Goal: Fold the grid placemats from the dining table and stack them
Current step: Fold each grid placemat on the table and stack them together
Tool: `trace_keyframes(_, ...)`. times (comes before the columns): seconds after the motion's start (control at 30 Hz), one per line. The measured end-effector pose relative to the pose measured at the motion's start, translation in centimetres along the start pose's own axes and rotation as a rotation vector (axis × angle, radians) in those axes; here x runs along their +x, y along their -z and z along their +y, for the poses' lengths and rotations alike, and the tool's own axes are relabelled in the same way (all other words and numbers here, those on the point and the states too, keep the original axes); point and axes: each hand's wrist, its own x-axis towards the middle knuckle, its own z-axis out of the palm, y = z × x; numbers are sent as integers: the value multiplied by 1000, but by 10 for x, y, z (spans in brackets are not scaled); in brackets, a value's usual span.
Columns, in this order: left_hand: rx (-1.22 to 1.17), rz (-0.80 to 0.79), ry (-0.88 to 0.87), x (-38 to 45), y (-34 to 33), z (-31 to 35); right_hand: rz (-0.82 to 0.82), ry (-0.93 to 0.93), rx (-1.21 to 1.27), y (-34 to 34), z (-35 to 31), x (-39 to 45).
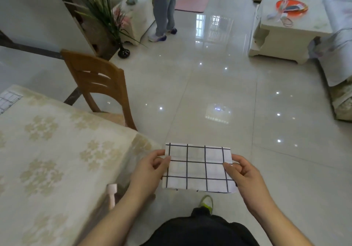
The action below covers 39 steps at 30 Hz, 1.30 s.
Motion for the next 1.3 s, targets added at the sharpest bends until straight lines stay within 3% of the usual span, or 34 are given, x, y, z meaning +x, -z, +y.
trace_keyframes(0.2, -26, 72, -29, 53, -29, 55, -54, 6, -54, 39, -40, 80)
trace_keyframes(0.43, -120, 147, -28, 104, -27, 79, -102, 82, -53, 33, -79, 146)
trace_keyframes(0.8, -375, 278, 92, 214, 23, 80, -250, 65, -149, -43, -136, 275)
trace_keyframes(1.3, -454, 381, 116, 338, 98, 113, -392, 119, -264, -138, -220, 418)
